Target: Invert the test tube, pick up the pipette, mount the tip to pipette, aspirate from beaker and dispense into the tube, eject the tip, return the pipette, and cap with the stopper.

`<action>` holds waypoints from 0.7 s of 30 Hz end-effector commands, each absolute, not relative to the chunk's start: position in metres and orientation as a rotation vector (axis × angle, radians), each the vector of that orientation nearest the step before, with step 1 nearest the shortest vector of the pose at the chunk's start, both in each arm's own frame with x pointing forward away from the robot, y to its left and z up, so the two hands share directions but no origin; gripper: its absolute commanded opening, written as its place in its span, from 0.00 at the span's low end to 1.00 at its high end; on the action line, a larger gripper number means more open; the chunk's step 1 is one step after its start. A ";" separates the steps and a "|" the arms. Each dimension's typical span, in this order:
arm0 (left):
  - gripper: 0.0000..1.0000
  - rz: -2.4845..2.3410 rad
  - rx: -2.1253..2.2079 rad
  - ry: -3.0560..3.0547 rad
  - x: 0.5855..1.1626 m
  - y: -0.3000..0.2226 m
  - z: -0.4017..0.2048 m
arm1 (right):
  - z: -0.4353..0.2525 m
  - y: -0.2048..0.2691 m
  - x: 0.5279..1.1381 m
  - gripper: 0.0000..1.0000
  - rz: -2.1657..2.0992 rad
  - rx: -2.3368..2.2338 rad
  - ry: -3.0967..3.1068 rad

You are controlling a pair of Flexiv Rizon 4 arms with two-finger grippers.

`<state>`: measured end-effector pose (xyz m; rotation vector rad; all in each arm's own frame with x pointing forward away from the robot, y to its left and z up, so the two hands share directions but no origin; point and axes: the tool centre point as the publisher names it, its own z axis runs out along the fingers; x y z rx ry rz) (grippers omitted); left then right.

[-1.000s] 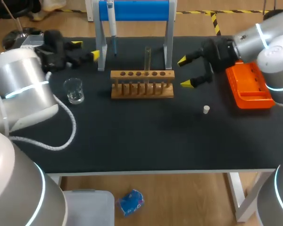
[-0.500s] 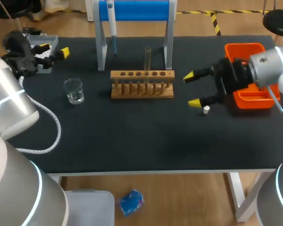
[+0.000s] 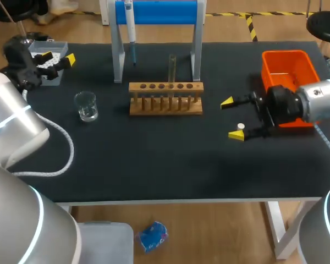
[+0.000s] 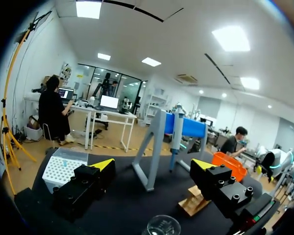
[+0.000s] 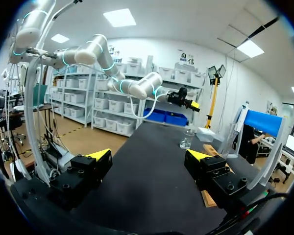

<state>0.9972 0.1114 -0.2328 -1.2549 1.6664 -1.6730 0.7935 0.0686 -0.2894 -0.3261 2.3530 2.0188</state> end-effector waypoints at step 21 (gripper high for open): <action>1.00 -1.648 -1.349 1.546 1.032 0.149 -0.239 | -0.303 0.071 0.784 1.00 2.211 -0.098 2.282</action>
